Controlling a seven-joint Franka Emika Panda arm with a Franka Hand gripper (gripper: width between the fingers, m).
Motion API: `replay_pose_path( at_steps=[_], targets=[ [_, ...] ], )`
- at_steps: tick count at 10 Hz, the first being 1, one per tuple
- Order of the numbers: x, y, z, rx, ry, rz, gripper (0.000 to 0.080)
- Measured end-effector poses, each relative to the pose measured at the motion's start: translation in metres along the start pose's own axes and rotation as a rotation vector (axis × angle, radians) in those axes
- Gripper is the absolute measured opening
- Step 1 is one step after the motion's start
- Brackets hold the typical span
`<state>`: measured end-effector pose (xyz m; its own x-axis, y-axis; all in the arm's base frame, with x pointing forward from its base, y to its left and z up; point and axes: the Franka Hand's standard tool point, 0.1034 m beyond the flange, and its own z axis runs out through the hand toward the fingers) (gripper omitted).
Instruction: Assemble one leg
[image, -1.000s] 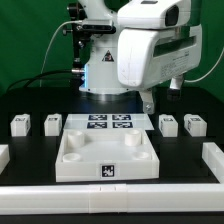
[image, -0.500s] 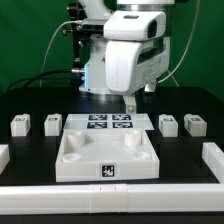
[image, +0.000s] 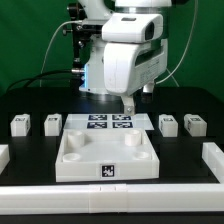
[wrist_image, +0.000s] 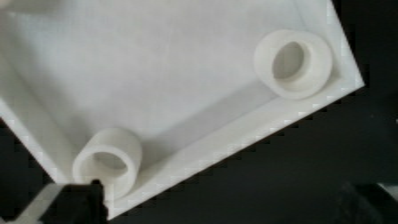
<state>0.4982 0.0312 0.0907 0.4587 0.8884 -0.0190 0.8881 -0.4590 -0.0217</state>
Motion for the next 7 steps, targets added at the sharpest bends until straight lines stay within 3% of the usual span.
replay_pose_path(
  at_steps=[3, 7],
  targets=[
    [-0.018, -0.020, 0.016, 0.012, -0.016, -0.198, 0.0650],
    [-0.050, -0.028, 0.035, 0.034, -0.043, -0.387, 0.0650]
  ],
)
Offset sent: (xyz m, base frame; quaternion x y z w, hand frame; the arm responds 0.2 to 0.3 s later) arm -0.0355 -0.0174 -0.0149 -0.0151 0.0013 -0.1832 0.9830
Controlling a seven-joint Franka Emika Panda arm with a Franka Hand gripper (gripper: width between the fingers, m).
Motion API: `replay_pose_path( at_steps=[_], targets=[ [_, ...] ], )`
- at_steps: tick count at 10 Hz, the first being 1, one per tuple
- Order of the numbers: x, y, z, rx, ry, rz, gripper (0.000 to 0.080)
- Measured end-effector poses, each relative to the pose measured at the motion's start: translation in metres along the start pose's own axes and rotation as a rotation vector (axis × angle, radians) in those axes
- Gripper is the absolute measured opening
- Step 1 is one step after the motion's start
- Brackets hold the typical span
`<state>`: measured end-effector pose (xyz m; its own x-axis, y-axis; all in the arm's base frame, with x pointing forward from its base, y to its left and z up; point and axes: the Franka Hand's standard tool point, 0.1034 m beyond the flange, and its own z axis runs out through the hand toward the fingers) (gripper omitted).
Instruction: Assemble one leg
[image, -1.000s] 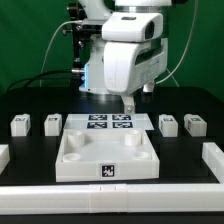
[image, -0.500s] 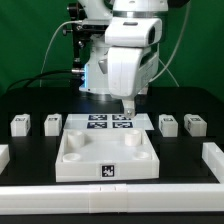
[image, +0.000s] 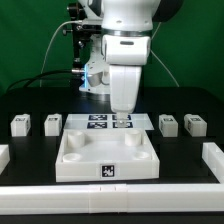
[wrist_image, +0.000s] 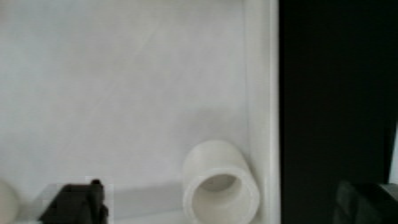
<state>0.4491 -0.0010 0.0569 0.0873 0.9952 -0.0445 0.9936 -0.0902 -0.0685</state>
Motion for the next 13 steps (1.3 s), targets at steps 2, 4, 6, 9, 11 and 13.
replay_pose_path(
  at_steps=[2, 4, 6, 9, 11, 13],
  targets=[
    [0.001, 0.001, 0.000, -0.001, 0.000, 0.002, 0.0650],
    [0.000, 0.000, 0.001, 0.001, 0.000, 0.002, 0.0650],
    [-0.006, -0.004, 0.013, -0.008, -0.008, -0.181, 0.0650],
    [-0.011, -0.013, 0.026, 0.001, 0.002, -0.196, 0.0650],
    [-0.012, -0.016, 0.039, 0.024, 0.006, -0.190, 0.0650],
    [-0.013, -0.019, 0.048, 0.042, 0.010, -0.186, 0.0650]
  ],
)
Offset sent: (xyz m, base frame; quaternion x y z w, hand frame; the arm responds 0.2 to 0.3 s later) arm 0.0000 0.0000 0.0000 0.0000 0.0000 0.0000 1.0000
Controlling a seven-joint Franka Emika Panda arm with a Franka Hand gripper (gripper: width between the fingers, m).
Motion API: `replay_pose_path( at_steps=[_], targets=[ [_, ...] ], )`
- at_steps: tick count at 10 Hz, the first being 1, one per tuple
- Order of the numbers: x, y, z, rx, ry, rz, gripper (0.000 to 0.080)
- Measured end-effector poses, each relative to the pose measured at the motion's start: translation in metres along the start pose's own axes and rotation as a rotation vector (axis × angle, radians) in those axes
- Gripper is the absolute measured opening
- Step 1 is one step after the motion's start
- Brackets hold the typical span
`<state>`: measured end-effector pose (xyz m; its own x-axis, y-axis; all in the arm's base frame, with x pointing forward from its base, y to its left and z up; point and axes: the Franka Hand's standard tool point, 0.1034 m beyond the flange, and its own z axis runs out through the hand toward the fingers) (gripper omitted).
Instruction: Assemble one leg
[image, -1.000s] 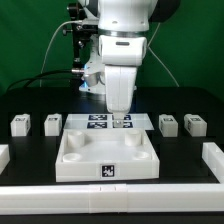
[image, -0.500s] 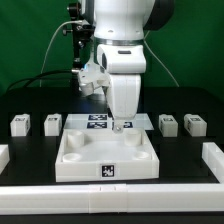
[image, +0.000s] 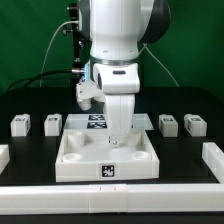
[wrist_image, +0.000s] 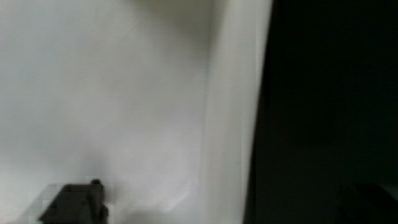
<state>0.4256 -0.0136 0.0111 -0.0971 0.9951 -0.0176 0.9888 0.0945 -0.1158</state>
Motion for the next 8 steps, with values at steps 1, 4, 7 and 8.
replay_pose_path(
  at_steps=[1, 4, 7, 8],
  targets=[
    [0.0004, 0.0008, -0.0007, -0.002, 0.000, 0.003, 0.0650],
    [0.0004, 0.0005, -0.0005, 0.000, 0.000, 0.006, 0.0609],
    [0.0002, 0.0005, -0.0004, 0.000, 0.000, 0.006, 0.0252],
    [0.0000, 0.0005, -0.0005, -0.001, 0.000, 0.007, 0.0079]
  ],
)
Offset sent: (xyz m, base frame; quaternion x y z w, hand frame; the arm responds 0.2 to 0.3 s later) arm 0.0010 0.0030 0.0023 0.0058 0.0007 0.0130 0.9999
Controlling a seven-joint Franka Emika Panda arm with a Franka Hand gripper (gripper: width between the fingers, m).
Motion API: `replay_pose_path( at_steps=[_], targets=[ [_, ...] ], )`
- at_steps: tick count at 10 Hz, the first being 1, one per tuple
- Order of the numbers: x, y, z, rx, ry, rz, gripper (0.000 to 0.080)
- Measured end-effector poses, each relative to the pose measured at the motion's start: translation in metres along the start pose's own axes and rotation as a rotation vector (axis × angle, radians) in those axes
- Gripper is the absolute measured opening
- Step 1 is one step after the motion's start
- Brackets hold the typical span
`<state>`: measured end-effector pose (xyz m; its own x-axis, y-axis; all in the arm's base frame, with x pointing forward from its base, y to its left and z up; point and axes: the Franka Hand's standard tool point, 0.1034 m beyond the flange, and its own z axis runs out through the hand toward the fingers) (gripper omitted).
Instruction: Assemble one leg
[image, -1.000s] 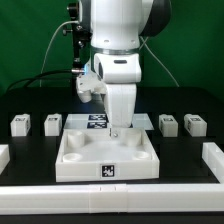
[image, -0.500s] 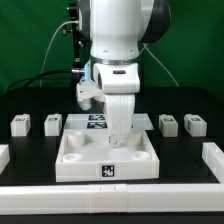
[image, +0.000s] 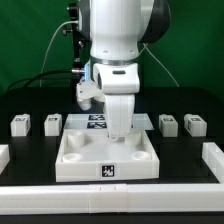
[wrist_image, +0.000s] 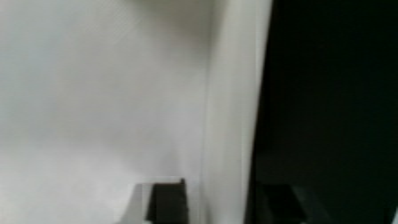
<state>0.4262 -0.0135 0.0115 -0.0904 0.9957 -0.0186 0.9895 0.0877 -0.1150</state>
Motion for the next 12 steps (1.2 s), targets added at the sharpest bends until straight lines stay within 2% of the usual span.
replay_pose_path(
  at_steps=[1, 8, 12],
  targets=[
    [0.000, 0.002, -0.001, -0.007, 0.000, 0.000, 0.0079],
    [-0.001, 0.002, -0.001, -0.008, 0.000, 0.001, 0.0068],
    [0.021, 0.017, -0.005, -0.024, 0.008, 0.055, 0.0068]
  ],
)
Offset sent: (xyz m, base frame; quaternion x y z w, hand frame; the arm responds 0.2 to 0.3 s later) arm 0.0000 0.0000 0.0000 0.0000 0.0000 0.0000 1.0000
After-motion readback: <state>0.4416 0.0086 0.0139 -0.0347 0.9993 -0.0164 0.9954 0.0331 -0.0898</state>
